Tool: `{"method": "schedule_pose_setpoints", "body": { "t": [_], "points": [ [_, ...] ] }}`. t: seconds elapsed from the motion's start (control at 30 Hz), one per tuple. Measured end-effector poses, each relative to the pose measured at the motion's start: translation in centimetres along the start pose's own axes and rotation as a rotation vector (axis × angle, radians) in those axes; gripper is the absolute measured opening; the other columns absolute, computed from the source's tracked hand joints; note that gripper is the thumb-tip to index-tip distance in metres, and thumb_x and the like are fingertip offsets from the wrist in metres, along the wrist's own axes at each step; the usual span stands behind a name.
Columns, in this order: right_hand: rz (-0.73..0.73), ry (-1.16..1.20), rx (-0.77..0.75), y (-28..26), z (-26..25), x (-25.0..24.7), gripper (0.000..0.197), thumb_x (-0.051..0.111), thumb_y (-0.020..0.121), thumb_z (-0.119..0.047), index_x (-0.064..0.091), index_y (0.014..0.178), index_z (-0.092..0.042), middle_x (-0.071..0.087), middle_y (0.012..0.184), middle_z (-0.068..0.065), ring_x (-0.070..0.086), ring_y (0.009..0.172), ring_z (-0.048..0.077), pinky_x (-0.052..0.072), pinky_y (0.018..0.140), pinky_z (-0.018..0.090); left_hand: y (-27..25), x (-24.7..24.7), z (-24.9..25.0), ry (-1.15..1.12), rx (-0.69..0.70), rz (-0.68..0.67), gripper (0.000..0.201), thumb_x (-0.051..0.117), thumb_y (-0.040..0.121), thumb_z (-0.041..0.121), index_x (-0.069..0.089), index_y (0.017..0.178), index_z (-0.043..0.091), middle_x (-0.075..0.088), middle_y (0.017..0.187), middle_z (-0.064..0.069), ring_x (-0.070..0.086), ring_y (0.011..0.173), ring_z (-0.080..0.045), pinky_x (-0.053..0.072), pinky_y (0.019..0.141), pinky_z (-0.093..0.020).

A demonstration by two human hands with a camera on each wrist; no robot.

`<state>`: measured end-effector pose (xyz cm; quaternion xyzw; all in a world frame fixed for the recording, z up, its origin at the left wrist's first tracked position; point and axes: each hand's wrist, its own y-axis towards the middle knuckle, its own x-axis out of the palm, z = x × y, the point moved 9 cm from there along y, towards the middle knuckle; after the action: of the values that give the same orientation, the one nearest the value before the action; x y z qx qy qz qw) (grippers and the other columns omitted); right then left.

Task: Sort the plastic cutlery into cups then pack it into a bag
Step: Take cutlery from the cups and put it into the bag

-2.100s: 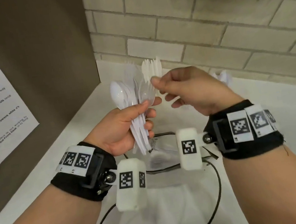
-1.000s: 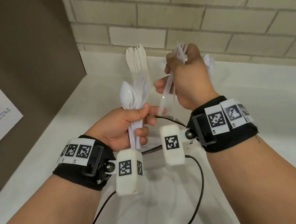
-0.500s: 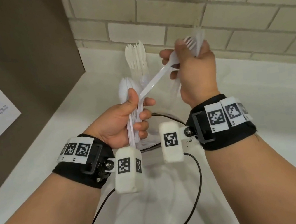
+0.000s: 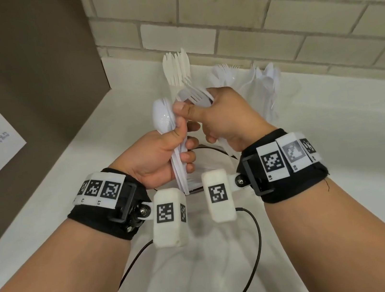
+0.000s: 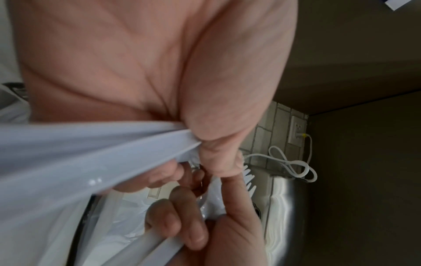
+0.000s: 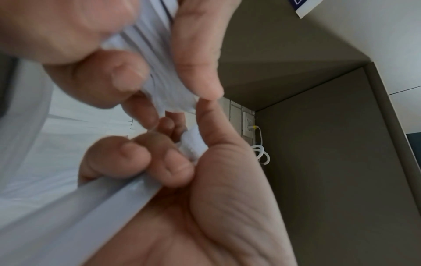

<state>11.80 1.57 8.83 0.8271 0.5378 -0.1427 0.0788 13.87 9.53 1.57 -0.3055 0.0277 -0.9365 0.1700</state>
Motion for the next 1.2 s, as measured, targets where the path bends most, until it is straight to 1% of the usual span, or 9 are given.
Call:
{"method": "schedule_pose_setpoints", "body": {
  "t": [0.17,0.37,0.53,0.6,0.7,0.83,0.97,1.07,1.2],
  "points": [
    [0.065,0.069,-0.006,0.1,-0.2,-0.5,0.017,0.056,0.095,-0.026,0.060,0.086,-0.013,0.061,0.068,0.005,0.048,0.042,0.010,0.041,0.049,0.027,-0.2,-0.4,0.2,-0.061,0.036,0.093,0.039,0.052,0.086,0.046,0.056,0.115,0.020,0.047,0.075,0.000,0.047,0.060,-0.012,0.047,0.064,-0.030],
    [0.055,0.049,-0.025,0.1,0.4,-0.2,0.008,0.067,0.087,-0.017,0.061,0.089,-0.012,0.065,0.079,0.010,0.053,0.055,0.016,0.041,0.045,0.025,-0.4,-0.4,0.4,-0.039,0.030,0.200,0.027,0.046,0.096,0.033,0.067,0.087,0.019,0.046,0.072,-0.002,0.046,0.059,-0.014,0.043,0.058,-0.027],
    [0.131,0.240,0.063,0.5,1.8,-1.1,0.006,0.054,0.093,-0.012,0.055,0.087,-0.011,0.069,0.079,0.012,0.047,0.043,0.012,0.033,0.044,0.024,-0.5,-1.7,0.8,0.012,0.049,0.359,0.029,0.045,0.099,0.025,0.061,0.118,0.009,0.067,0.081,-0.006,0.067,0.074,-0.019,0.058,0.082,-0.037],
    [0.181,0.303,0.085,0.7,2.4,-1.7,0.004,0.053,0.093,-0.014,0.053,0.094,-0.010,0.070,0.071,0.007,0.045,0.047,0.013,0.033,0.044,0.024,-0.5,-2.3,1.2,0.030,0.076,0.439,0.028,0.044,0.100,0.023,0.064,0.112,0.007,0.064,0.085,-0.007,0.066,0.075,-0.018,0.055,0.085,-0.037],
    [0.237,0.378,0.098,1.0,2.8,-2.9,0.016,0.052,0.095,-0.017,0.053,0.107,-0.007,0.064,0.068,0.006,0.058,0.065,0.022,0.051,0.054,0.030,-0.6,-3.2,1.9,0.013,0.113,0.568,0.025,0.047,0.099,0.024,0.065,0.091,0.010,0.053,0.071,-0.001,0.060,0.053,-0.010,0.057,0.069,-0.030],
    [0.269,0.659,0.076,2.5,1.8,-6.1,0.006,0.050,0.096,-0.006,0.049,0.102,-0.006,0.053,0.078,0.012,0.069,0.066,0.031,0.059,0.071,0.048,-0.3,-3.5,2.4,0.009,0.077,0.604,0.021,0.057,0.093,0.034,0.061,0.092,0.013,0.045,0.057,0.004,0.042,0.041,-0.007,0.045,0.043,-0.020],
    [0.446,0.604,-0.050,5.1,0.0,-12.1,0.018,0.049,0.093,0.001,0.047,0.108,-0.008,0.064,0.078,0.012,0.066,0.065,0.030,0.058,0.062,0.040,0.3,-3.7,4.2,0.166,0.080,0.592,0.029,0.068,0.083,0.040,0.053,0.095,0.018,0.036,0.053,0.007,0.030,0.039,-0.006,0.031,0.037,-0.018],
    [0.577,0.453,-0.146,7.8,-0.6,-14.9,0.024,0.049,0.090,0.001,0.047,0.106,-0.017,0.058,0.074,0.007,0.055,0.051,0.021,0.054,0.059,0.034,0.6,-3.7,5.2,0.267,0.078,0.597,0.030,0.072,0.079,0.041,0.049,0.081,0.022,0.032,0.052,0.008,0.028,0.040,-0.007,0.029,0.037,-0.019],
    [0.591,0.383,-0.270,11.3,-0.1,-15.0,0.032,0.058,0.087,-0.002,0.048,0.115,-0.014,0.051,0.084,0.006,0.052,0.067,0.020,0.054,0.065,0.029,1.2,-3.3,6.1,0.360,0.081,0.587,0.029,0.074,0.078,0.034,0.049,0.075,0.018,0.036,0.055,0.008,0.028,0.043,-0.008,0.026,0.040,-0.020]
  ]
}}
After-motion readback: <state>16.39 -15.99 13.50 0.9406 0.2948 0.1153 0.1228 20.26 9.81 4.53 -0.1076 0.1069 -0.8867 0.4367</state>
